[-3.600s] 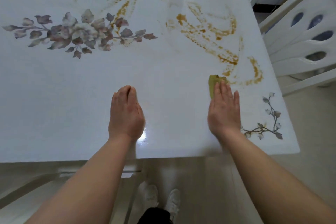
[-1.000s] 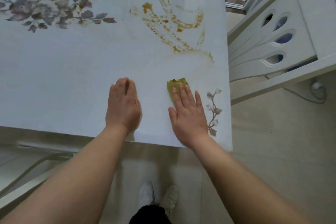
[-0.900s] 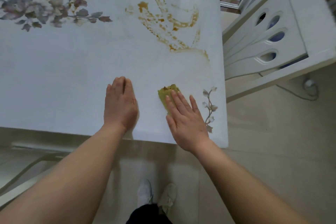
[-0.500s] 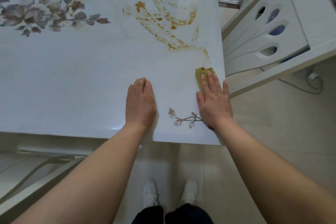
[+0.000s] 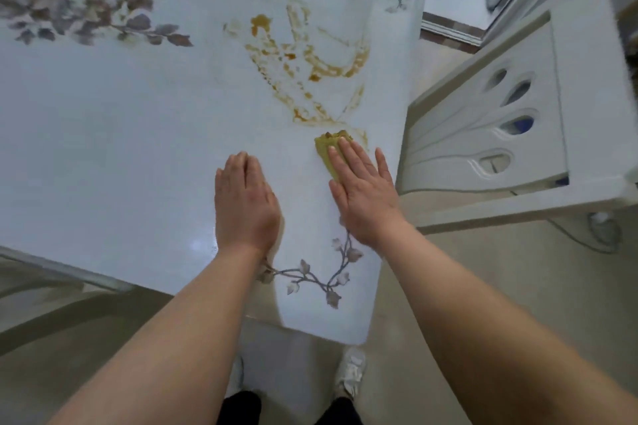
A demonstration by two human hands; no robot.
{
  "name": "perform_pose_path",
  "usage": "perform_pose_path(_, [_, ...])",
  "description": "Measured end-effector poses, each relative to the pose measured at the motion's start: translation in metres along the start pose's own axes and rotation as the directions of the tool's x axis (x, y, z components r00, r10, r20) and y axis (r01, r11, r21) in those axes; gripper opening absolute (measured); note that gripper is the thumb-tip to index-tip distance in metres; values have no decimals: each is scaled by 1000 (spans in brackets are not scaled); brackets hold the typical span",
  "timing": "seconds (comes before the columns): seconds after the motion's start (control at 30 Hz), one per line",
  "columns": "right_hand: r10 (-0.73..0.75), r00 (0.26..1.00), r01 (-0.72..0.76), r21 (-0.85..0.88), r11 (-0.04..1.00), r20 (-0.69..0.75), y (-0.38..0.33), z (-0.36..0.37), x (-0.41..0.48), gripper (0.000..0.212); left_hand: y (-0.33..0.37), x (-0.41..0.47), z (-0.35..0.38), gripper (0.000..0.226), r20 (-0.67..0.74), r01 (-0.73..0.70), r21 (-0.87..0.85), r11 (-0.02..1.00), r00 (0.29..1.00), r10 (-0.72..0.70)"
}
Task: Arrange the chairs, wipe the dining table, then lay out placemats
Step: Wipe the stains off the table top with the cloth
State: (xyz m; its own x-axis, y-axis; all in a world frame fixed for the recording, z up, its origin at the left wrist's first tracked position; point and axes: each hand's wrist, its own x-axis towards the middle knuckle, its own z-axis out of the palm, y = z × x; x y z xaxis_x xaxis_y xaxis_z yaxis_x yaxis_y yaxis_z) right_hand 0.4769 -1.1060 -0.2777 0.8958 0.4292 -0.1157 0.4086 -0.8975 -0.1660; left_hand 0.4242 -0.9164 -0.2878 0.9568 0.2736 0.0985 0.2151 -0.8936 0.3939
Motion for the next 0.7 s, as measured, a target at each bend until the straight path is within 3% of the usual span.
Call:
perform_pose_path(0.27, [120,993,-118,-72,990,17,44,-13,64,59,5,-2,0,42,-21,19,32,999,1000,-19])
perform_pose_path(0.4, [-105,994,105,-1,994,18,22,-11,43,59,10,-2,-2,43,-14,52,50,997,999,-52])
perform_pose_path(0.53, [-415,909,414,29,910,51,-10,-8,24,57,10,-2,-3,50,-2,62,62,996,998,-62])
perform_pose_path(0.7, [-535,842,536,3,844,72,-13,-8,64,54,6,-3,1,50,-33,82,61,995,996,-80])
